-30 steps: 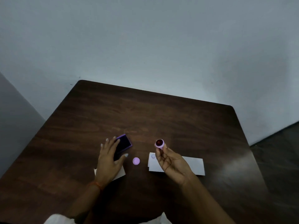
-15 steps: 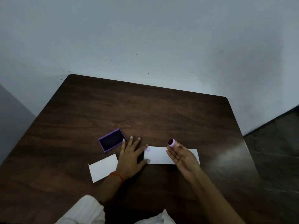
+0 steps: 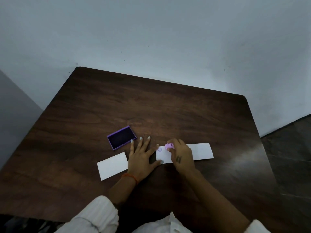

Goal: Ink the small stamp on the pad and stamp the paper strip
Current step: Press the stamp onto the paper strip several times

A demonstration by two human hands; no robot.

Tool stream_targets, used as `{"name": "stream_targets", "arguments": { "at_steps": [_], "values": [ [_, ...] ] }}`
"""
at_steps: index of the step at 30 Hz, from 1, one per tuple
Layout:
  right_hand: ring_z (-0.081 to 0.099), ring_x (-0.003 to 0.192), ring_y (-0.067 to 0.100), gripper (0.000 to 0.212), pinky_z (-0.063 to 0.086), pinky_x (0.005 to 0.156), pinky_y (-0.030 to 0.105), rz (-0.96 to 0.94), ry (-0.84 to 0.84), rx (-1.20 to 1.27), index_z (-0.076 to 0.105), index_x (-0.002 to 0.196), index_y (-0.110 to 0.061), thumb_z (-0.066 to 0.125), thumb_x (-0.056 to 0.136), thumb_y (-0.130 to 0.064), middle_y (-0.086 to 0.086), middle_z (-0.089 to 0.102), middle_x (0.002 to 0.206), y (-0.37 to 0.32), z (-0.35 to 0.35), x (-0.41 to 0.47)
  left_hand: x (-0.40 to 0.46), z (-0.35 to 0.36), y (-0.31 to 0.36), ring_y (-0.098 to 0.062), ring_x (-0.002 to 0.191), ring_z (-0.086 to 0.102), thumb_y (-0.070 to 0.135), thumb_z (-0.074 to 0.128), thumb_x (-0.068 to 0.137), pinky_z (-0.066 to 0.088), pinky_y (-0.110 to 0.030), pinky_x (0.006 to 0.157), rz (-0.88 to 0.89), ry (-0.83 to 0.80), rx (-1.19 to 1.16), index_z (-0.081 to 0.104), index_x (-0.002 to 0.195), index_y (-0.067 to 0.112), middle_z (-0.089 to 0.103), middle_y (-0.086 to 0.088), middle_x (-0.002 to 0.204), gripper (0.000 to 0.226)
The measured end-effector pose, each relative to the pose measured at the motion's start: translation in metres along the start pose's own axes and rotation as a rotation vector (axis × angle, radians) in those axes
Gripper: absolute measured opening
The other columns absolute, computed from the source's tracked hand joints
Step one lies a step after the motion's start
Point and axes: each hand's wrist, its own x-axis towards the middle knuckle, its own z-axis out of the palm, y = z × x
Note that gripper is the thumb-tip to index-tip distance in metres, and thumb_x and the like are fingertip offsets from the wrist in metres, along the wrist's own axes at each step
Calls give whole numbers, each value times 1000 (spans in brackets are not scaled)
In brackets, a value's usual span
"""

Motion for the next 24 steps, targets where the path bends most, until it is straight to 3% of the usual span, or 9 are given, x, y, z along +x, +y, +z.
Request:
{"name": "stream_targets", "arguments": {
  "at_steps": [3,9,15,24],
  "values": [
    [57,113,24,33,46,97,30,-13,-109,-165,53,121,-12,57,88,-14,10,56,129,-1,3,3,0,1,-1,-23,146,-5,70,40,79,-21,-44,110,4,-11,4,22,140,42,5,1,159,70],
    [54,116,27,40,44,98,31,30,-219,-253,50,124,-15,61,86,-13,11,51,134,-7,2,10,1,1,-2,-24,146,-6,70,39,79,-22,-43,109,8,-19,15,20,140,42,3,1,159,70],
    [57,109,27,40,47,92,34,-28,-243,-325,53,116,-13,68,79,-15,11,56,127,-13,4,9,1,0,-1,-24,146,-5,69,40,79,-21,-44,110,10,-17,10,21,140,43,4,1,159,70],
    [49,120,28,53,41,102,35,-91,-277,-423,50,124,-9,70,78,-23,13,55,132,-13,4,15,-1,-1,-1,-24,146,-4,70,39,79,-20,-45,111,13,-10,5,21,140,43,6,0,159,70]
  ]
}}
